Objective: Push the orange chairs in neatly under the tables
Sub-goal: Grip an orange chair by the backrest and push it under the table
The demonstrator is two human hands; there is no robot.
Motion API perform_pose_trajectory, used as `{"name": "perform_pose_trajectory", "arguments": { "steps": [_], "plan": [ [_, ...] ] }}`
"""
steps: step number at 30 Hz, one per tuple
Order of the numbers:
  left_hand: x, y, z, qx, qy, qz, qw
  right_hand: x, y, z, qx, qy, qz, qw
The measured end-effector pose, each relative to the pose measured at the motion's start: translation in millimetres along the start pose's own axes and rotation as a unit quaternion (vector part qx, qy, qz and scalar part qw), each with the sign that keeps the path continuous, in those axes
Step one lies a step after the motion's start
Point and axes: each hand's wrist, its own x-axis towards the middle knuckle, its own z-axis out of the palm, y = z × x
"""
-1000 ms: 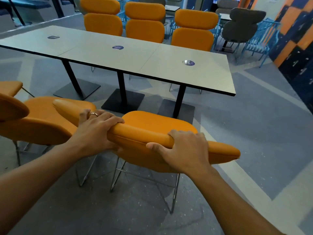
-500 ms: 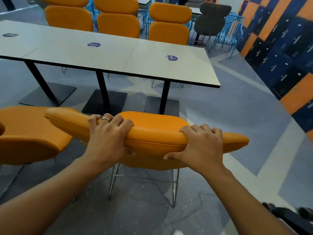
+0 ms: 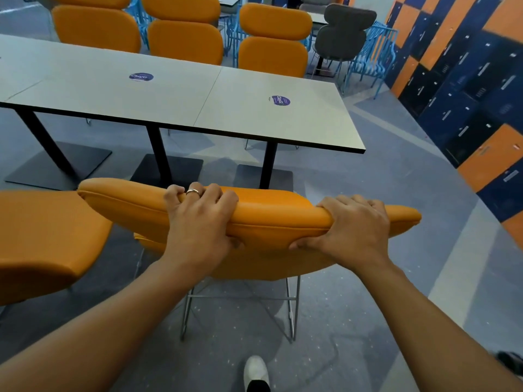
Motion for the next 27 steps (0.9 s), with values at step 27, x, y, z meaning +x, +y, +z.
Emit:
{"name": "perform_pose_trajectory", "arguments": {
  "steps": [27],
  "plan": [
    [193,-60,77,0.025,-0.008,0.003,1.000,178,20,71,0.009,0.034,0.004,0.999]
  ]
}}
